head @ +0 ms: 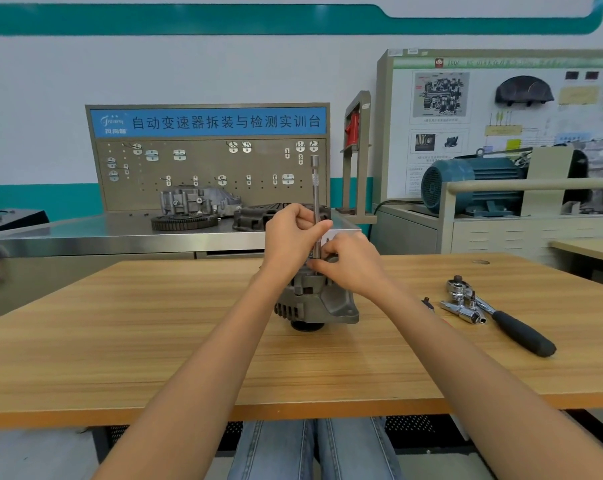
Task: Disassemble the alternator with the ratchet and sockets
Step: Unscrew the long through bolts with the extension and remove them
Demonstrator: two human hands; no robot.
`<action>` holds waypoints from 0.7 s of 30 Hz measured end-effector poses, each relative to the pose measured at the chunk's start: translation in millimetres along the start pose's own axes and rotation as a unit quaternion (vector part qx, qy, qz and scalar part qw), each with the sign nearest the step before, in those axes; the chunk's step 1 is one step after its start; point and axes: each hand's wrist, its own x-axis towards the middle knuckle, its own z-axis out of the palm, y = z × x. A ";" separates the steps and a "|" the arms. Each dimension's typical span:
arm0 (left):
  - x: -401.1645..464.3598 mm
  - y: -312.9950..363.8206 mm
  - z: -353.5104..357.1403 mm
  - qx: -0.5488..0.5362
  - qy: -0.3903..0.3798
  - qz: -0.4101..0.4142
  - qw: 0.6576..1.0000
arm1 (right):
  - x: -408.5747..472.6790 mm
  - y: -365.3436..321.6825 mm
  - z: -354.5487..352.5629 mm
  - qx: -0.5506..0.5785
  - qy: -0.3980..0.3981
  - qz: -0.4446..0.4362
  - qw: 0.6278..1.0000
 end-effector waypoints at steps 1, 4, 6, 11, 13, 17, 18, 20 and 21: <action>-0.9 0.7 -0.8 -0.002 -0.012 -0.003 1.000 | 0.5 0.3 -0.4 -0.001 -0.005 0.000 1.000; -4.2 3.1 -2.5 -0.020 -0.044 -0.027 0.998 | 2.2 0.4 -1.1 -0.013 -0.021 0.001 1.000; -5.6 5.0 -4.5 -0.037 -0.053 -0.044 0.997 | 2.8 -0.2 -0.7 -0.021 -0.028 0.000 0.999; -0.7 8.4 -12.0 -0.031 -0.088 -0.058 0.994 | 1.5 0.7 0.0 -0.015 -0.018 -0.001 1.000; -0.5 7.9 -14.7 -0.032 -0.073 -0.056 0.995 | 0.4 1.4 0.4 -0.004 -0.010 -0.006 1.000; -0.4 4.1 -12.9 -0.024 -0.040 -0.048 0.998 | -1.0 0.6 -0.4 -0.001 0.001 -0.014 1.000; -0.4 1.8 -11.8 -0.029 -0.037 -0.049 0.998 | -1.3 0.4 -0.2 0.000 0.001 -0.014 1.000; -1.2 -1.1 -10.7 -0.043 -0.038 -0.046 0.997 | -1.4 0.2 0.6 0.004 0.004 -0.012 1.000; -1.8 -2.3 -10.9 -0.051 -0.042 -0.044 0.997 | -1.2 0.0 0.8 0.004 0.005 -0.012 1.000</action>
